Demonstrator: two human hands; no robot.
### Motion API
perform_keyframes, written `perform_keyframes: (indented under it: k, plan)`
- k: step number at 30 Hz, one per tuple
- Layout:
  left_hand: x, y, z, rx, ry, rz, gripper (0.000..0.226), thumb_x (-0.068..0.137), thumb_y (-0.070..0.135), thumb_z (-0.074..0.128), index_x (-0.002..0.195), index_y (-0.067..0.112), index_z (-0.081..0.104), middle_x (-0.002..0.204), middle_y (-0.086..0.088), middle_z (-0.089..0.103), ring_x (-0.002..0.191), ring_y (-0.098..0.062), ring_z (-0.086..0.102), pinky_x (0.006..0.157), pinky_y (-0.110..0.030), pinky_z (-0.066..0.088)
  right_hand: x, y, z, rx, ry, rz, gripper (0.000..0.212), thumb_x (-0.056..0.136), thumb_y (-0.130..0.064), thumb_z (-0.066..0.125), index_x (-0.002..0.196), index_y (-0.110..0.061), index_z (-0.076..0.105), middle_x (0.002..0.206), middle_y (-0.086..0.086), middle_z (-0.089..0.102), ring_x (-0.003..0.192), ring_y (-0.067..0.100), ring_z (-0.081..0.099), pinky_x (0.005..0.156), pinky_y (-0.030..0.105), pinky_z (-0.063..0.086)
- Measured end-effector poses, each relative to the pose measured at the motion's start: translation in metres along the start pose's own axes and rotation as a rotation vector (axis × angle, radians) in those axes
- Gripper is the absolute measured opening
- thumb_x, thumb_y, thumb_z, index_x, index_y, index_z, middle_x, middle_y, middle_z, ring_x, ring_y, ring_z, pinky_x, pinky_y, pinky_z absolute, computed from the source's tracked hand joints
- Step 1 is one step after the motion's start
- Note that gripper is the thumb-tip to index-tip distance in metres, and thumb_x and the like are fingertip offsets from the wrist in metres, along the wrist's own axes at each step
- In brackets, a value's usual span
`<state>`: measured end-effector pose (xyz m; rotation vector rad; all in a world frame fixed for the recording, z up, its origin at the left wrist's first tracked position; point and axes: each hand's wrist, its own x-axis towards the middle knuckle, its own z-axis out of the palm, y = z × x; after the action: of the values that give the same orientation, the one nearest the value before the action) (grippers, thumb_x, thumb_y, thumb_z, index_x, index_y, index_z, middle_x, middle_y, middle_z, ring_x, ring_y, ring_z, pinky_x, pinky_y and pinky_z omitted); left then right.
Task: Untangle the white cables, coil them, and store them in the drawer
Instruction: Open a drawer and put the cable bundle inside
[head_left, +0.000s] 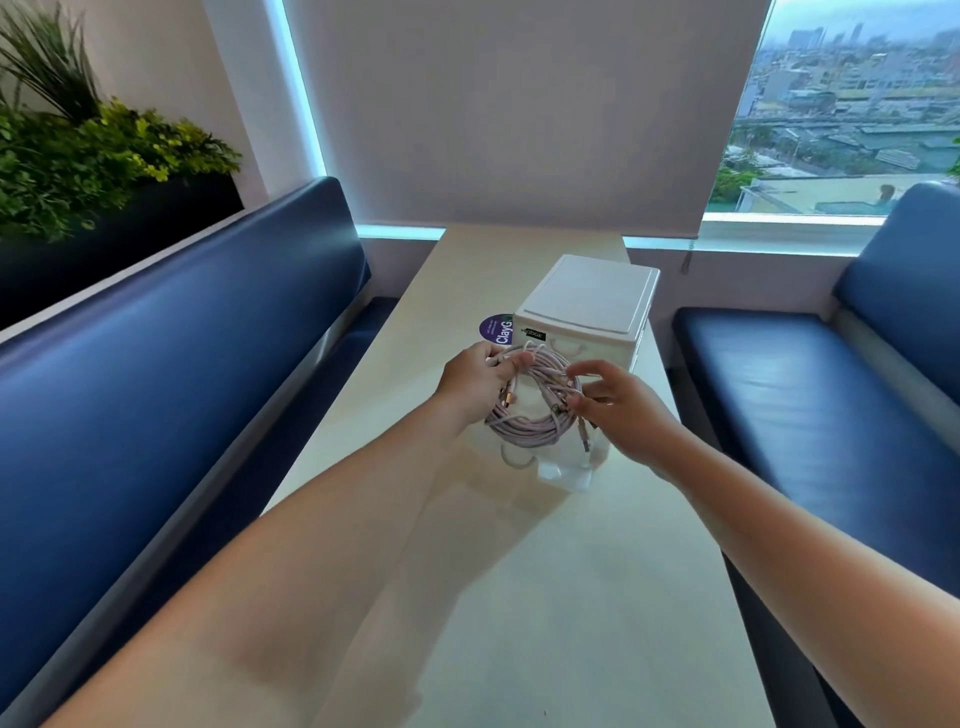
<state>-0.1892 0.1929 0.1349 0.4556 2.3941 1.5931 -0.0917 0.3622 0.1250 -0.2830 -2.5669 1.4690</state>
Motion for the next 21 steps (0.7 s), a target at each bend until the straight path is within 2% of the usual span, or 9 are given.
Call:
perform_keyframes:
  k: [2,5,8,11,13,15,18,21]
  plan:
    - [0.012,-0.004,0.004,0.033,-0.007,-0.015,0.036,0.087,0.050,0.066,0.099,0.018,0.057,0.089,-0.005,0.068,0.072,-0.021,0.064,0.061,-0.028,0.045,0.007,0.007,0.000,-0.029,0.015,0.001,0.024,0.089,-0.025,0.065,0.105,-0.042,0.058,0.100,-0.004,0.069,0.096,0.015,0.064,0.081,0.034,0.049]
    - [0.024,-0.010,0.008,0.066,-0.018,-0.048,0.039,0.087,0.052,0.065,0.105,0.019,0.055,0.096,-0.009,0.071,0.079,-0.027,0.066,0.068,-0.034,0.047,0.013,0.016,0.002,-0.098,0.021,-0.012,0.027,0.089,-0.029,0.065,0.113,-0.037,0.059,0.103,-0.004,0.068,0.095,0.015,0.061,0.075,0.030,0.046]
    - [0.034,-0.014,0.010,0.084,-0.008,-0.032,0.033,0.086,0.047,0.069,0.100,0.021,0.053,0.098,-0.007,0.071,0.086,-0.031,0.069,0.077,-0.042,0.054,0.017,0.028,0.007,-0.154,0.031,-0.017,0.029,0.086,-0.037,0.065,0.115,-0.040,0.059,0.103,-0.005,0.066,0.102,0.015,0.059,0.090,0.040,0.047]
    - [0.037,-0.014,0.011,0.127,-0.001,0.005,0.031,0.088,0.040,0.070,0.101,0.017,0.054,0.104,-0.006,0.071,0.088,-0.028,0.069,0.077,-0.040,0.053,0.018,0.036,0.008,-0.222,0.058,-0.055,0.030,0.086,-0.042,0.063,0.115,-0.040,0.058,0.095,-0.013,0.063,0.110,0.015,0.053,0.095,0.047,0.043]
    - [0.035,-0.013,0.013,0.239,-0.008,0.059,0.032,0.091,0.040,0.065,0.108,0.014,0.055,0.112,-0.004,0.067,0.100,-0.020,0.065,0.077,-0.031,0.049,0.017,0.039,0.008,-0.312,0.076,-0.086,0.032,0.088,-0.041,0.061,0.119,-0.035,0.056,0.091,-0.016,0.061,0.116,0.015,0.046,0.100,0.044,0.037]
    - [0.033,-0.014,0.016,0.396,-0.008,0.138,0.036,0.095,0.039,0.060,0.117,0.010,0.056,0.119,-0.005,0.064,0.112,-0.017,0.059,0.081,-0.026,0.043,0.016,0.041,0.009,-0.410,0.069,-0.115,0.033,0.090,-0.042,0.056,0.122,-0.031,0.052,0.095,-0.015,0.064,0.120,0.015,0.041,0.100,0.041,0.032]
    - [0.030,-0.020,0.019,0.577,0.007,0.266,0.038,0.098,0.039,0.053,0.122,0.009,0.057,0.120,-0.009,0.065,0.114,-0.024,0.059,0.088,-0.035,0.047,0.015,0.043,0.009,-0.499,0.029,-0.140,0.035,0.092,-0.042,0.052,0.124,-0.027,0.047,0.100,-0.013,0.065,0.123,0.015,0.037,0.098,0.039,0.028]
    - [0.030,-0.023,0.018,0.794,0.045,0.310,0.039,0.100,0.043,0.044,0.125,0.016,0.056,0.119,-0.006,0.065,0.116,-0.026,0.053,0.094,-0.039,0.036,0.014,0.044,0.010,-0.558,0.022,-0.163,0.032,0.093,-0.042,0.049,0.120,-0.025,0.048,0.100,-0.012,0.065,0.122,0.016,0.037,0.099,0.038,0.027]
